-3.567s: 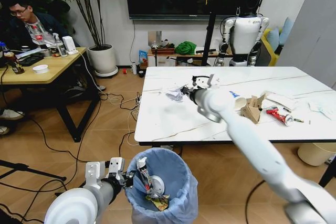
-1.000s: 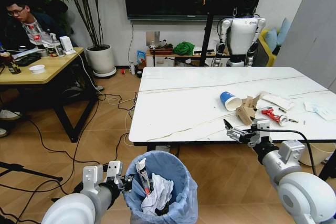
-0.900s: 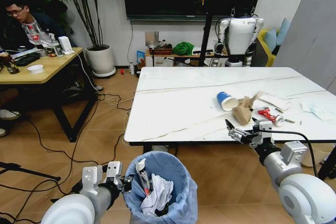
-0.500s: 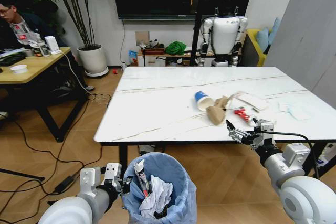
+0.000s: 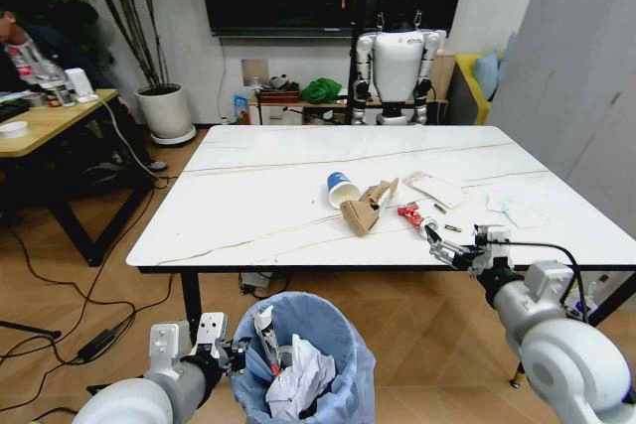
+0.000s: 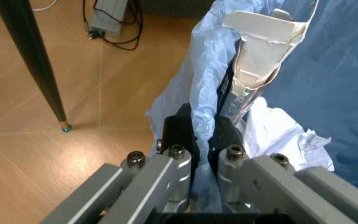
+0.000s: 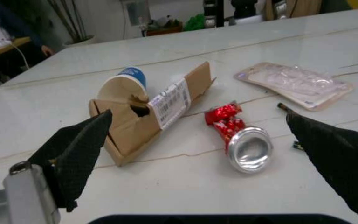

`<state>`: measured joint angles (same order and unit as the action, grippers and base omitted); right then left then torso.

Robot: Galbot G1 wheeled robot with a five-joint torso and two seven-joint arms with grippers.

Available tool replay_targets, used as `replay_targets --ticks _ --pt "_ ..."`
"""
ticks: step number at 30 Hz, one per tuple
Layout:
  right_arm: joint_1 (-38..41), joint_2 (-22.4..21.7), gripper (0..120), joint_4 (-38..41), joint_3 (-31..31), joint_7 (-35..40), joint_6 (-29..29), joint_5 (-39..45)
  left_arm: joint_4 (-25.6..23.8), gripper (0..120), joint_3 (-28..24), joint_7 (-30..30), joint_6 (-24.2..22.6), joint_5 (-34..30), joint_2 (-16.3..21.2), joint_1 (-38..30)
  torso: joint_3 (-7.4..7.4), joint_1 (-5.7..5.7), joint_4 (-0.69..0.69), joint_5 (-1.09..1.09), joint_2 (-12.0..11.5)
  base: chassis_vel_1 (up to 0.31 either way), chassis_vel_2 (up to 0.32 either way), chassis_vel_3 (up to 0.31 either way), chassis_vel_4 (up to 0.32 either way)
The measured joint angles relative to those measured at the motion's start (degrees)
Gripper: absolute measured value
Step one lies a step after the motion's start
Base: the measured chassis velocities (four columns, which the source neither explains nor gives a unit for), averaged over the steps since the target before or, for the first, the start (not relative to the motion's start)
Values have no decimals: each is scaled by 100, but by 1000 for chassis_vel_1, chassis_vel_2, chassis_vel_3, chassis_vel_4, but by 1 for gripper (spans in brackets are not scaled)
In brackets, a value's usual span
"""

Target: Pick up the trash bin and place the trash from the table into it.

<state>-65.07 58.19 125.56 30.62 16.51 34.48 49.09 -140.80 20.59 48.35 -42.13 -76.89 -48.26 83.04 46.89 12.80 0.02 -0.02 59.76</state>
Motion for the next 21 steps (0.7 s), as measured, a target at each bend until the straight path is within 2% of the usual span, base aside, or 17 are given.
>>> replay_targets --ticks 5,13,21 --pt "592 -176 100 -527 -235 176 149 611 -20 0 35 -32 0 31 3 40 0 1 -1 0 0 25 32 -52 -50" --pt "1160 -288 100 -1543 -670 432 175 644 -15 0 49 -66 0 45 -52 47 1 1 -3 3 -1 -5 3 13 6" --pt "1388 -200 100 -1932 -889 503 150 696 33 0 78 -104 0 68 -90 31 1 1 -2 2 -1 0 0 0 0"
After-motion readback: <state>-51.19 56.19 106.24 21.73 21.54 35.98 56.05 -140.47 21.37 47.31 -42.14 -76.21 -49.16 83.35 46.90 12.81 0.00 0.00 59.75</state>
